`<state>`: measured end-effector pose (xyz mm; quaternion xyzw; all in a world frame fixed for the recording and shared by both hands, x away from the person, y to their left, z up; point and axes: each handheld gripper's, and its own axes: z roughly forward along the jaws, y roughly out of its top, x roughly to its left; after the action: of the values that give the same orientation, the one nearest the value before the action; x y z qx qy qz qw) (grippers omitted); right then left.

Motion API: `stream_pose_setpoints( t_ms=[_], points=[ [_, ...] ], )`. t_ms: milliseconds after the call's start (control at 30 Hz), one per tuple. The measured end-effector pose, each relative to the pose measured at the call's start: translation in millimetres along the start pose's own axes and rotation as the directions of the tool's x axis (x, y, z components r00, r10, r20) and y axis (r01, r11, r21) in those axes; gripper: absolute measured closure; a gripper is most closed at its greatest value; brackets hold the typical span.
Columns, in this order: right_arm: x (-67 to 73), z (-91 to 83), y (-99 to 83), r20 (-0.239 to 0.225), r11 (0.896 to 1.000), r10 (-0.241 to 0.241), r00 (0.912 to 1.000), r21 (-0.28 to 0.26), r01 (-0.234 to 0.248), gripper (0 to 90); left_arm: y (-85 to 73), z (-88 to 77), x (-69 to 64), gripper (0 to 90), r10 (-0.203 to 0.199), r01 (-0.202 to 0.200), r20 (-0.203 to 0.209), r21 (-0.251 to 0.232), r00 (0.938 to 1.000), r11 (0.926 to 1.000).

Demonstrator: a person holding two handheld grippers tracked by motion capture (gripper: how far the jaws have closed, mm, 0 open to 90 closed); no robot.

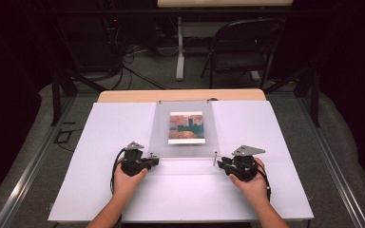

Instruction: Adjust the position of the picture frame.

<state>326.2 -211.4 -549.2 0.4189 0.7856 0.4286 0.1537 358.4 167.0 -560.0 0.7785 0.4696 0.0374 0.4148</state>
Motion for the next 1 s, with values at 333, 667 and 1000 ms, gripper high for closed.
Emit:
stream_pose_setpoints(
  t_ms=[333,667,1000],
  points=[
    [-2.4,0.3,-0.2,0.0,1.0,0.021,0.9998,-0.003,-0.021,70.2,2.2,2.8,0.1,82.1,0.007,-0.007,0.01,0.001,0.9999,1.0],
    [-4.3,-2.3,-0.3,0.001,1.0,0.028,0.9996,-0.009,-0.028,68.6,1.3,3.0,-0.8,82.0,0.001,-0.001,0.012,-0.005,0.9999,1.0],
    [-5.8,-6.1,-0.8,0.017,1.0,0.016,0.9997,0.004,-0.016,63.2,0.2,-0.1,1.5,77.6,-0.034,0.035,0.043,-0.01,0.9985,0.9993]
  ],
)
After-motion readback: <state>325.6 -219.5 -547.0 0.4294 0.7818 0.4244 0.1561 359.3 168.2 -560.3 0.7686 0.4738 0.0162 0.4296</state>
